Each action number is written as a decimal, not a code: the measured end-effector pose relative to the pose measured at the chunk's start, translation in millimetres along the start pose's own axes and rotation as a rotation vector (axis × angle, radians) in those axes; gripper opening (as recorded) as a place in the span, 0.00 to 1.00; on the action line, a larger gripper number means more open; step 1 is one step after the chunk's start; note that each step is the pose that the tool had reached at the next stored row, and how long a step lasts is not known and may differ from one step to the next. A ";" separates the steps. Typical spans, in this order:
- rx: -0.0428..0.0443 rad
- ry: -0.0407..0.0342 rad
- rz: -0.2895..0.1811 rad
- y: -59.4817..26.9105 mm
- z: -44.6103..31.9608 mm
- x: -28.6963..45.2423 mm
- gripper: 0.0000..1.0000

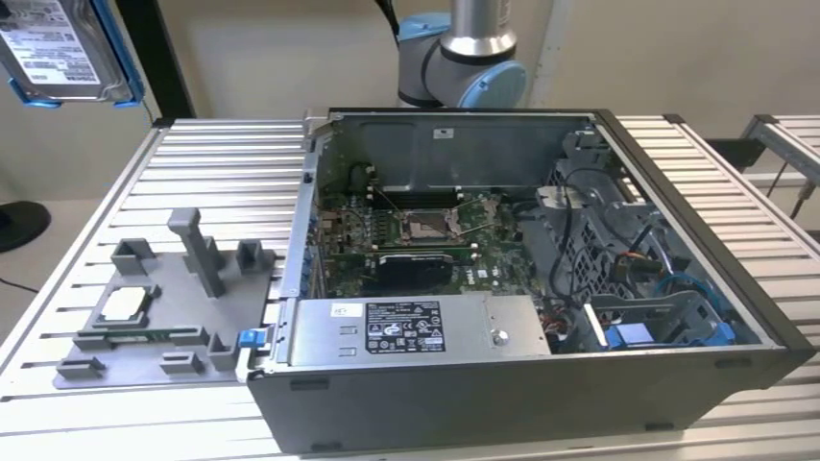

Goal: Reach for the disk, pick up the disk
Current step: 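Pick up the disk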

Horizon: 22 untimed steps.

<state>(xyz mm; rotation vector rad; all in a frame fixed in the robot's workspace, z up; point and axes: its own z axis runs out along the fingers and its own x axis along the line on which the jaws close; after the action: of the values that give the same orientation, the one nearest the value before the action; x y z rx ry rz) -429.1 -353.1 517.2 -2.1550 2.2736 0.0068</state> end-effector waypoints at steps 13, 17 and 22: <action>-0.0039 0.0002 0.000 -56.9 0.2 -3.1 0.00; -0.0043 0.0002 0.000 -74.5 0.3 -4.0 0.00; -0.0043 0.0003 0.000 -92.7 0.3 -5.0 0.00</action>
<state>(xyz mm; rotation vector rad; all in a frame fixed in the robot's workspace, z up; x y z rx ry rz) -336.2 -353.1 517.2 -2.1570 2.2760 0.0114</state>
